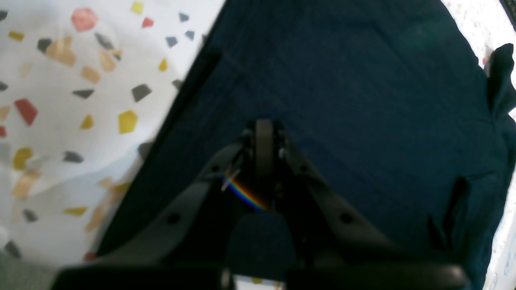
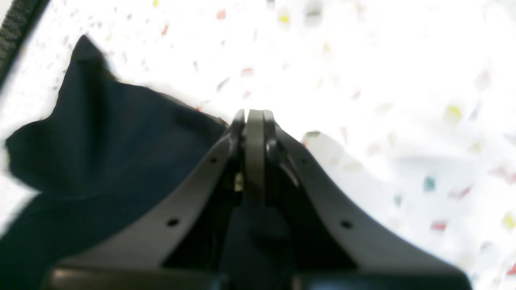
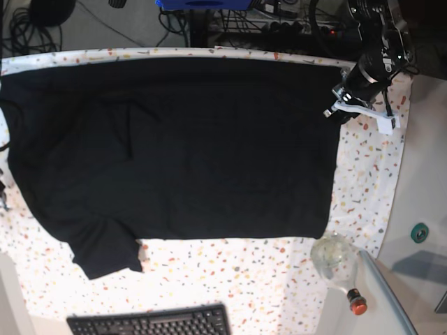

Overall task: Layout the t-shirt on the table in an organized manner, then fold the t-shirt properly
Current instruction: 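Release the shirt and move the right gripper to the sleeve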

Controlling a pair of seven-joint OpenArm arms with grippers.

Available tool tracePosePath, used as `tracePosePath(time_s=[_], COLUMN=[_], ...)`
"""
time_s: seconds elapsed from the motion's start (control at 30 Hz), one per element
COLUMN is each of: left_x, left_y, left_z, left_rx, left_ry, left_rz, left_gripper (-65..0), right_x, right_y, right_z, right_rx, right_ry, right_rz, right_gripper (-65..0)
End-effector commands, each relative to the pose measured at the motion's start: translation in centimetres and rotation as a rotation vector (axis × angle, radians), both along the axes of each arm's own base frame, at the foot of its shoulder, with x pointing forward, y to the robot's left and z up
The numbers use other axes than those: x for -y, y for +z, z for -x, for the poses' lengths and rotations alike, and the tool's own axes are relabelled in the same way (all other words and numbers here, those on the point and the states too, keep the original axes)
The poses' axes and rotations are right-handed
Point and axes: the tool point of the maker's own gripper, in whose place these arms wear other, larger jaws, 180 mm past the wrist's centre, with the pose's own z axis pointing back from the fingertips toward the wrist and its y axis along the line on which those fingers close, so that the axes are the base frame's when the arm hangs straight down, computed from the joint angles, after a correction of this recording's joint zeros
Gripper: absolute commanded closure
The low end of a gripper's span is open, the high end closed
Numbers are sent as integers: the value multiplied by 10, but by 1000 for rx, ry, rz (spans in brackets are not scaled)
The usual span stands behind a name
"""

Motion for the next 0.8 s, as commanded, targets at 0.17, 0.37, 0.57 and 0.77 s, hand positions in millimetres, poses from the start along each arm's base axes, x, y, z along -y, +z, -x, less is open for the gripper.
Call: tracePosePath(time_s=[0.17, 0.37, 0.57, 0.77], left_x=[-39, -72, -92, -94], left_y=[16, 15, 2, 4], left_z=[2, 18, 37, 37], left_rx=[43, 27, -16, -12], left_ry=[86, 180, 256, 260], left_rz=[-52, -78, -71, -76], left_gripper=[0, 0, 0, 0], right_x=[10, 8, -4, -25], right_y=[-1, -17, -31, -42], right_z=[-1, 17, 26, 25], right_rx=[8, -32, -62, -68], right_ry=[-16, -10, 6, 29], right_rz=[50, 52, 33, 1], right_gripper=[-377, -609, -470, -362])
